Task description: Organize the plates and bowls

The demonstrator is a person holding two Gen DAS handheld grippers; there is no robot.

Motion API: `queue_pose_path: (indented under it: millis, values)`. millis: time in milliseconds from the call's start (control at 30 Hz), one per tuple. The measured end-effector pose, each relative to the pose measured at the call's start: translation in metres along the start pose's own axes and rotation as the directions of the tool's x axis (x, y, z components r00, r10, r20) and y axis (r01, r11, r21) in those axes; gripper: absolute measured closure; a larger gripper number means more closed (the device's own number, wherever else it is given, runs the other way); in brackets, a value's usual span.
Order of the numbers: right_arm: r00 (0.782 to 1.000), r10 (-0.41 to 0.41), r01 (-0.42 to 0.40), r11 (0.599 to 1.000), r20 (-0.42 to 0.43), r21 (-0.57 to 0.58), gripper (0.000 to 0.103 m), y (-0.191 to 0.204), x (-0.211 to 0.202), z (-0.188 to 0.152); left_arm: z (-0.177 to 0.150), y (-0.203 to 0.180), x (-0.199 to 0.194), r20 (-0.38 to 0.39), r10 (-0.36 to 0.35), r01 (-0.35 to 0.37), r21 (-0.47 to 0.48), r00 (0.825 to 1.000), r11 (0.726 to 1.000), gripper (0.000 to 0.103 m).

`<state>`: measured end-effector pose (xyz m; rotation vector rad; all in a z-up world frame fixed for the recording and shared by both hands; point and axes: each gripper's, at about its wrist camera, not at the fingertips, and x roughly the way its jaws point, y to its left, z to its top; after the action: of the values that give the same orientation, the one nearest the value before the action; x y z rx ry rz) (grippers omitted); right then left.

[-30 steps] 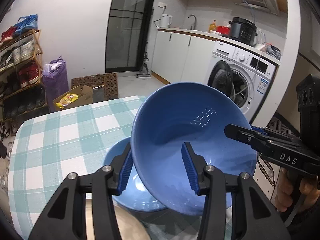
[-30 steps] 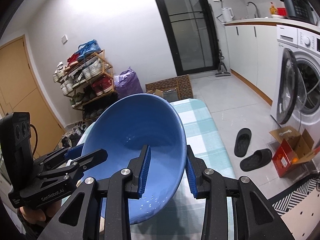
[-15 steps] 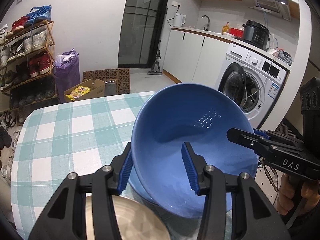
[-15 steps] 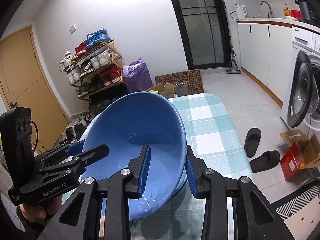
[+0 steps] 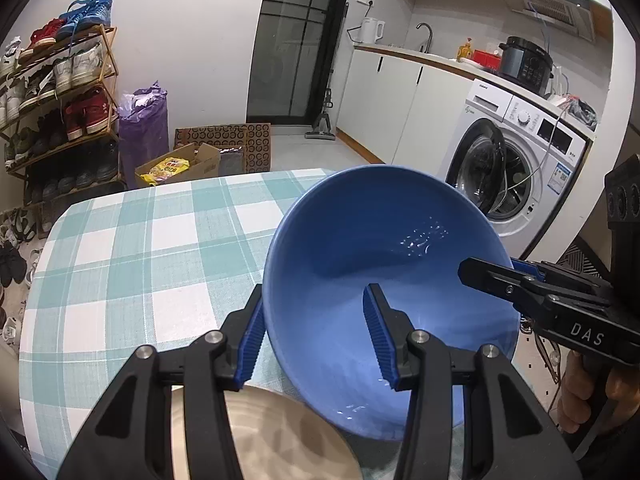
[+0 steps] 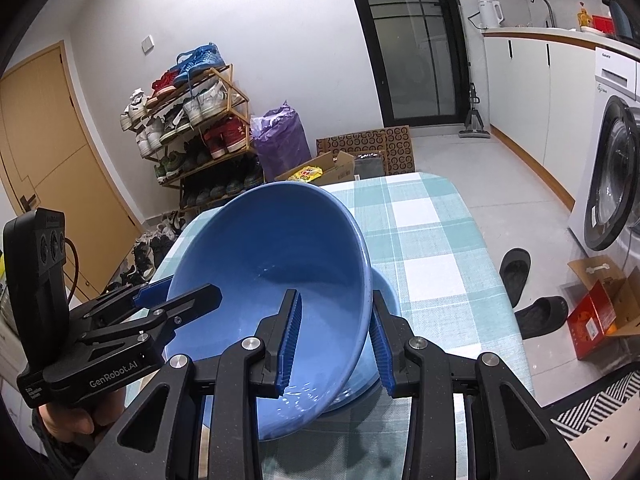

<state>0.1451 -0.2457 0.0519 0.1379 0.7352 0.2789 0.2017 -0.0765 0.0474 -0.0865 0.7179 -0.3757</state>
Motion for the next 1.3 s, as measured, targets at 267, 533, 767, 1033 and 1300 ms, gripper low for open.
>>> queue_pose_path:
  millis: [267,533,767,1033,1300]
  values:
    - [1.000,0.002,-0.002,1.000,-0.018,0.000,0.068,-0.001,0.013,-0.002,-0.004,0.005,0.010,-0.024,0.007,-0.007,-0.008,1.000,1.000,0.056]
    - [1.000,-0.002,0.002,1.000,-0.028,-0.003,0.068,-0.002,0.021,-0.005,-0.007,0.008,0.018,-0.038,0.008,-0.009,-0.005,0.999,1.000,0.056]
    - [0.999,-0.009,0.009,1.000,-0.032,-0.008,0.068,-0.003,0.026,-0.007,-0.008,0.008,0.023,-0.047,0.015,-0.015,-0.002,0.999,1.000,0.056]
    - [0.999,-0.021,0.021,1.000,-0.034,-0.017,0.068,-0.003,0.028,-0.008,-0.010,0.009,0.027,-0.056,0.023,-0.023,0.006,0.998,1.000,0.056]
    - [0.997,-0.074,0.071,0.995,-0.038,-0.067,0.068,0.001,0.037,-0.013,-0.012,0.007,0.033,-0.067,0.042,-0.040,0.024,0.997,0.999,0.056]
